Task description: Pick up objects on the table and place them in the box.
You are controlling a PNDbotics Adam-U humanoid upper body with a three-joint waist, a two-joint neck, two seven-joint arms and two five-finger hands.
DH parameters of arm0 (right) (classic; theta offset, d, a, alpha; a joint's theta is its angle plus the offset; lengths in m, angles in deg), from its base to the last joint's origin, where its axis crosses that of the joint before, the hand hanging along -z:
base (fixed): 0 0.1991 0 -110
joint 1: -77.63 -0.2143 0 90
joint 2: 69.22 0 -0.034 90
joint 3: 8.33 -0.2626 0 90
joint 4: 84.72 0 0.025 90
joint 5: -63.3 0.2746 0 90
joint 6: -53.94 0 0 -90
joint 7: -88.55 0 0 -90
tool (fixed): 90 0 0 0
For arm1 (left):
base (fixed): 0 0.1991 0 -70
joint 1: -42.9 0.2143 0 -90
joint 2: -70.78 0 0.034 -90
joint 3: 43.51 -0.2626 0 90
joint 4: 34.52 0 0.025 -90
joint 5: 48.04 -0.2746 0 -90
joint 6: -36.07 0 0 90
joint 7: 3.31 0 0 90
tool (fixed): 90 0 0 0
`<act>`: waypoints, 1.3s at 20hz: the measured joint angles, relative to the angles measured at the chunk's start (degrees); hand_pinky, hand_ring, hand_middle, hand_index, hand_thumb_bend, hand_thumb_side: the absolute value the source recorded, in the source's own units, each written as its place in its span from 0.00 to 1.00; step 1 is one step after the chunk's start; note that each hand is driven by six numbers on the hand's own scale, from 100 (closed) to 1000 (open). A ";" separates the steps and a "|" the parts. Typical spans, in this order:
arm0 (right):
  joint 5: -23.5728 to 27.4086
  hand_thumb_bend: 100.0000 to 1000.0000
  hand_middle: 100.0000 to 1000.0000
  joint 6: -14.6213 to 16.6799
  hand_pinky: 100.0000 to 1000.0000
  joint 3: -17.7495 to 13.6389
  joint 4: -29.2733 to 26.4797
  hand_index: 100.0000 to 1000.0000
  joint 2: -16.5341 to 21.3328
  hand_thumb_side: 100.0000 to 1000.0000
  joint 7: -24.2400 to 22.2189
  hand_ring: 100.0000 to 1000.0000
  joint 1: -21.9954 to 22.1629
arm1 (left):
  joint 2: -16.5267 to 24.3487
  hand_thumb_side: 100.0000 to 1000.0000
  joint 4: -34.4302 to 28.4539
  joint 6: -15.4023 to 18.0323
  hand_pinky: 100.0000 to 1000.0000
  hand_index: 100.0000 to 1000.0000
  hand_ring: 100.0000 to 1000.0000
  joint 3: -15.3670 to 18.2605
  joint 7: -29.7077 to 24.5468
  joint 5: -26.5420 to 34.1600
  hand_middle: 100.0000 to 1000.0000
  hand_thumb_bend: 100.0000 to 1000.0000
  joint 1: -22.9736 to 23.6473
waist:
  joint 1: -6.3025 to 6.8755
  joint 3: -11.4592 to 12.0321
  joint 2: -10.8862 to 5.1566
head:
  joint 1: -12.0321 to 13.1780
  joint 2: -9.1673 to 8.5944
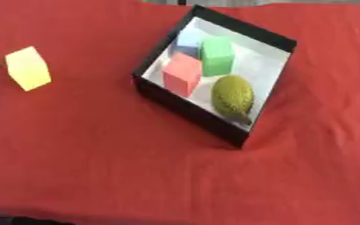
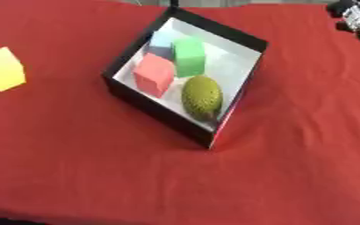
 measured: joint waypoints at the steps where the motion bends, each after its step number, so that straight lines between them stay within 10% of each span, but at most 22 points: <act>1: -0.12 0.00 0.74 -0.01 0.90 0.01 0.00 0.85 -0.14 0.56 -0.01 0.89 0.01 | -0.02 0.23 0.00 0.26 0.85 0.80 0.81 0.00 -0.30 0.56 0.72 0.74 0.00 | -0.05 0.02 0.00 | 0.00 -0.10; 26: -1.16 0.00 0.73 -0.35 0.90 0.38 0.73 0.85 -0.81 0.60 -0.46 0.88 -0.02 | -3.23 0.29 0.28 3.68 0.86 0.81 0.82 -1.75 -6.16 5.55 0.72 0.71 -2.02 | -0.04 -0.18 0.26 | 0.10 -0.59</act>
